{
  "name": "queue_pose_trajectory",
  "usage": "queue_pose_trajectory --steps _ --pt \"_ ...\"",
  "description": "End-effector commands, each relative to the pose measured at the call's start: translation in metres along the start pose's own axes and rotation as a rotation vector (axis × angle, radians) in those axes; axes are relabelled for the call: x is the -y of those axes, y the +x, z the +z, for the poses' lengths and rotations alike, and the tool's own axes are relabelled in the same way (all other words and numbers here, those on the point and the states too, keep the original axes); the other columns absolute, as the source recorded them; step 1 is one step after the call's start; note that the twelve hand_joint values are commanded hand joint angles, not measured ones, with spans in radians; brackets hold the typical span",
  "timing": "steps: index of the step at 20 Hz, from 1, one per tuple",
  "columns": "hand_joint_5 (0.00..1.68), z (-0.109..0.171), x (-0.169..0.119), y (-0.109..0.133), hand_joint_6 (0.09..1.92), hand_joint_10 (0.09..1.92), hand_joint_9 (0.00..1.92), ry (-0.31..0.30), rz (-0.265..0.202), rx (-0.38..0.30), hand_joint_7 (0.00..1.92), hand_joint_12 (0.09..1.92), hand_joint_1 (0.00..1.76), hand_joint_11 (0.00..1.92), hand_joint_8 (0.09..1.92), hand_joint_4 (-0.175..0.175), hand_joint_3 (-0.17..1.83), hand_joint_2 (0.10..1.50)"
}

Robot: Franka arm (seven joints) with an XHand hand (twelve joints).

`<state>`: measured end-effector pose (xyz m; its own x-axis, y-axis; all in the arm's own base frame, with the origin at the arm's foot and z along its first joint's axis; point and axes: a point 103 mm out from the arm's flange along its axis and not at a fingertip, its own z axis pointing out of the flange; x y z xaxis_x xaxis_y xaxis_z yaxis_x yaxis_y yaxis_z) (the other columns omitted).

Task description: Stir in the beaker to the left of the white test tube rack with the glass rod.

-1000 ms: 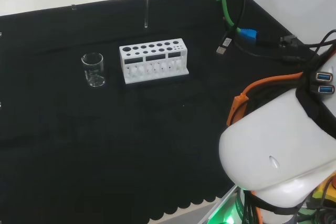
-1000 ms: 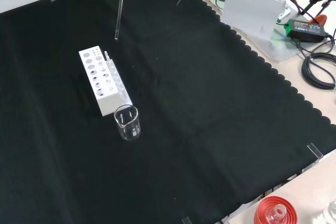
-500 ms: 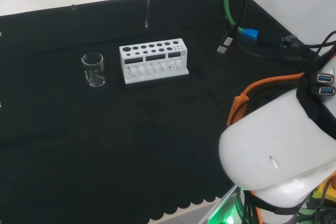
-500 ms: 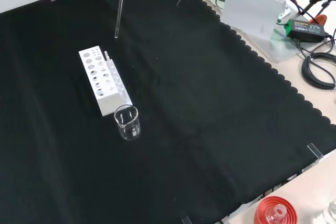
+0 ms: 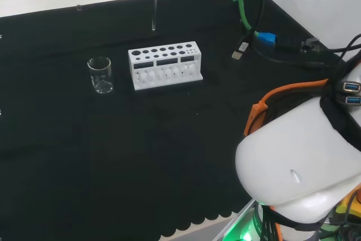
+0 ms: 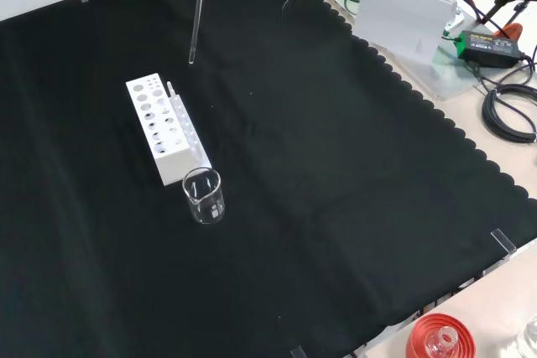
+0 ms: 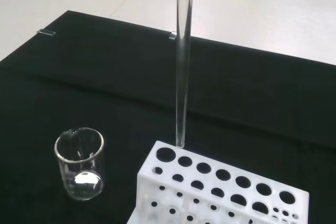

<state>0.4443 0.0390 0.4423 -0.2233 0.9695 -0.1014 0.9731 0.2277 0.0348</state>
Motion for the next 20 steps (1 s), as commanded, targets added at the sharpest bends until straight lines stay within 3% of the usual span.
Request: queue_pose_trajectory --steps 1,6,11,20 --pt "1.4 -0.004 0.013 0.025 0.3 0.4 1.84 -0.009 0.007 0.016 1.73 0.71 1.23 1.68 0.44 -0.175 -0.17 1.04" --pt "1.4 -0.002 0.016 0.034 0.3 0.4 1.85 -0.006 0.002 0.01 1.73 0.72 1.23 1.68 0.44 -0.175 -0.17 1.04" --pt "1.4 -0.005 0.008 0.04 0.3 0.39 1.85 -0.013 -0.026 -0.028 1.73 0.72 1.23 1.68 0.44 -0.175 -0.17 1.04" --pt "1.41 -0.008 -0.016 0.064 0.29 0.39 1.85 -0.004 -0.082 -0.026 1.74 0.72 1.23 1.68 0.43 -0.175 -0.17 1.04"
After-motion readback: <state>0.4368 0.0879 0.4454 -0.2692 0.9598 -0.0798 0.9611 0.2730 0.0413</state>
